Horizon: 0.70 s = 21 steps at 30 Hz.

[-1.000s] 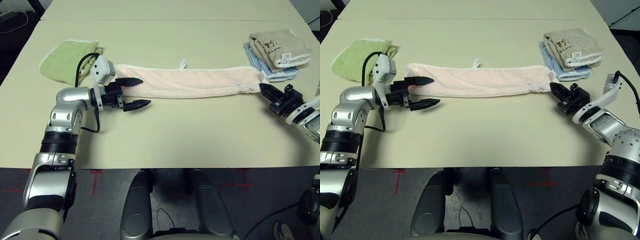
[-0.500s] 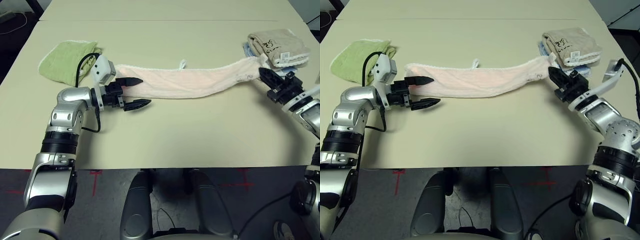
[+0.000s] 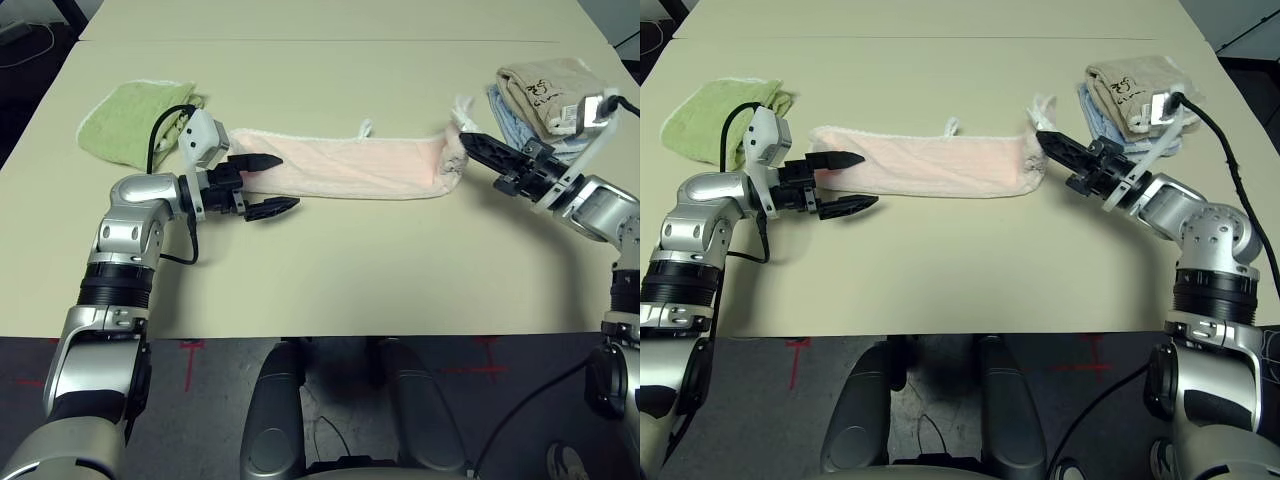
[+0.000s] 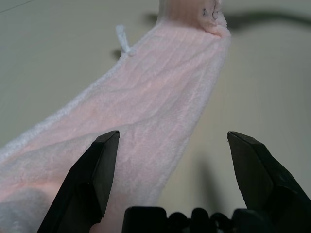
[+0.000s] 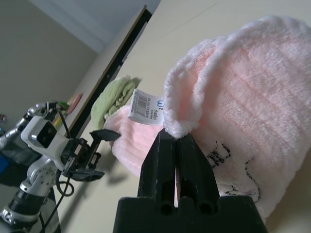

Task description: Fold the towel and set it aside.

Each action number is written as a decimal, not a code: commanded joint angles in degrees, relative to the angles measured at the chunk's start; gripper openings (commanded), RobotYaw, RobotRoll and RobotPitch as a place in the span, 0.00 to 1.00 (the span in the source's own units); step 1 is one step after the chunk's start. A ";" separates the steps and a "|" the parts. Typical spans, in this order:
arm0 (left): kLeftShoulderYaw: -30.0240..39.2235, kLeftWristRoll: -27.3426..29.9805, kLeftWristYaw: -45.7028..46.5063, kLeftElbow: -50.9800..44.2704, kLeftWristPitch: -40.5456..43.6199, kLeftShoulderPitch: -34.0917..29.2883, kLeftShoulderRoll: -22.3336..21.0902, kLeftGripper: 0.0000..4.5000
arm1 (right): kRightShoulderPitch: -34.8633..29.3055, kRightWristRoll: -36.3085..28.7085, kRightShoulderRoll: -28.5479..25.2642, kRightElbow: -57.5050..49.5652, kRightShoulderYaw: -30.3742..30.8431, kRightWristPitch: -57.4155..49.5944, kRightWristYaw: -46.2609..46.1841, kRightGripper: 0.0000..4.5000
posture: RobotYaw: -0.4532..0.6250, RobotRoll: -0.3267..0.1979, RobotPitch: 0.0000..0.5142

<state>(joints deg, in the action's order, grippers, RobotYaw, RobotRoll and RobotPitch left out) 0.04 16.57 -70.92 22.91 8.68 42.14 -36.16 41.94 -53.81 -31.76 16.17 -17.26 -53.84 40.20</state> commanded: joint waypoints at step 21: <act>-0.39 -0.36 0.84 -1.48 0.66 -1.20 -0.62 1.00 | 4.96 16.75 -1.38 2.56 15.39 0.18 13.92 0.01 | 0.43 0.62 0.57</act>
<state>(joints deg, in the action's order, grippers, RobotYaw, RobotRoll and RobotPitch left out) 0.04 16.49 -69.91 22.74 9.01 42.07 -36.31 46.57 -37.76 -33.15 18.36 -2.80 -53.58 53.44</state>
